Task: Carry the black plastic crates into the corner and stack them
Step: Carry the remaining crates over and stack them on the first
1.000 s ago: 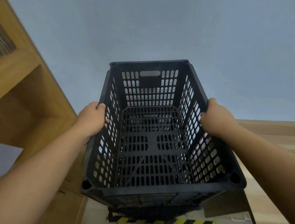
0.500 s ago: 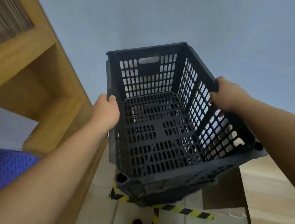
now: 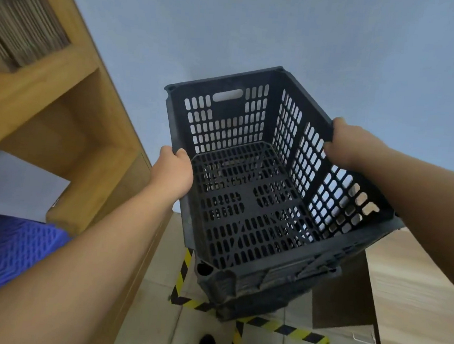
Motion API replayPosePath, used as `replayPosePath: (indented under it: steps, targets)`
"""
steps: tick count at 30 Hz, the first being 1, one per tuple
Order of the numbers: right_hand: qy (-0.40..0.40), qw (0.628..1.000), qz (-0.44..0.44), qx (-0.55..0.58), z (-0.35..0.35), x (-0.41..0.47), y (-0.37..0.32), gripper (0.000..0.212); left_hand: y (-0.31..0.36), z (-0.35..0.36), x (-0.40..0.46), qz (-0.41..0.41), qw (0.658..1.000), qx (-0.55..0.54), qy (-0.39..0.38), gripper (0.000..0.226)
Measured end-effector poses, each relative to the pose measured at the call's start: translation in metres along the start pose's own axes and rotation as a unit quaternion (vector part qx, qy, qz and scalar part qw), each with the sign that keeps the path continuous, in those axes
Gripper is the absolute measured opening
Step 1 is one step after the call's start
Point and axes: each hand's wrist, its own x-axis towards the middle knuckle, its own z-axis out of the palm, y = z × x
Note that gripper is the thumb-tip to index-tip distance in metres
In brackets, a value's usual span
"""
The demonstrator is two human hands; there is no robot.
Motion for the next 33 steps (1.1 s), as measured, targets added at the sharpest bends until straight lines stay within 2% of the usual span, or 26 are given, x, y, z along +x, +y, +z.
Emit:
replayPosePath:
  steps: [4, 6, 9, 12, 18, 23, 27, 29, 33]
  targets:
    - [-0.018, 1.000, 0.016, -0.008, -0.003, -0.028, 0.001, 0.043, -0.005, -0.009, 0.021, 0.024, 0.999, -0.011, -0.033, 0.058]
    - [-0.023, 0.999, 0.032, -0.009, -0.004, -0.045, 0.004, 0.042, -0.001, -0.017, 0.036, 0.045, 0.999, -0.012, -0.024, 0.063]
    - [-0.029, 0.997, 0.076, -0.020, -0.005, -0.068, 0.009, 0.043, 0.012, -0.032, 0.064, 0.113, 0.992, 0.053, 0.000, 0.069]
    - [-0.024, 0.991, 0.130, -0.016, -0.006, -0.090, 0.005, 0.048, 0.023, -0.040, 0.096, 0.199, 0.968, 0.153, -0.025, 0.067]
    - [0.042, 0.971, 0.227, -0.069, 0.004, -0.121, -0.017, 0.046, 0.051, -0.039, 0.148, 0.304, 0.902, 0.294, -0.084, 0.073]
    - [0.116, 0.942, 0.316, 0.009, 0.020, -0.140, -0.039, 0.063, 0.074, -0.033, 0.176, 0.358, 0.854, 0.364, -0.103, 0.087]
    - [0.181, 0.902, 0.354, 0.170, 0.032, -0.164, -0.074, 0.085, 0.087, -0.029, 0.180, 0.381, 0.818, 0.417, -0.107, 0.094]
    - [0.196, 0.887, 0.364, 0.205, 0.039, -0.174, -0.091, 0.083, 0.094, -0.028, 0.182, 0.393, 0.807, 0.427, -0.106, 0.096]
    - [0.199, 0.882, 0.371, 0.213, 0.053, -0.179, -0.107, 0.072, 0.100, -0.024, 0.186, 0.405, 0.797, 0.439, -0.095, 0.097]
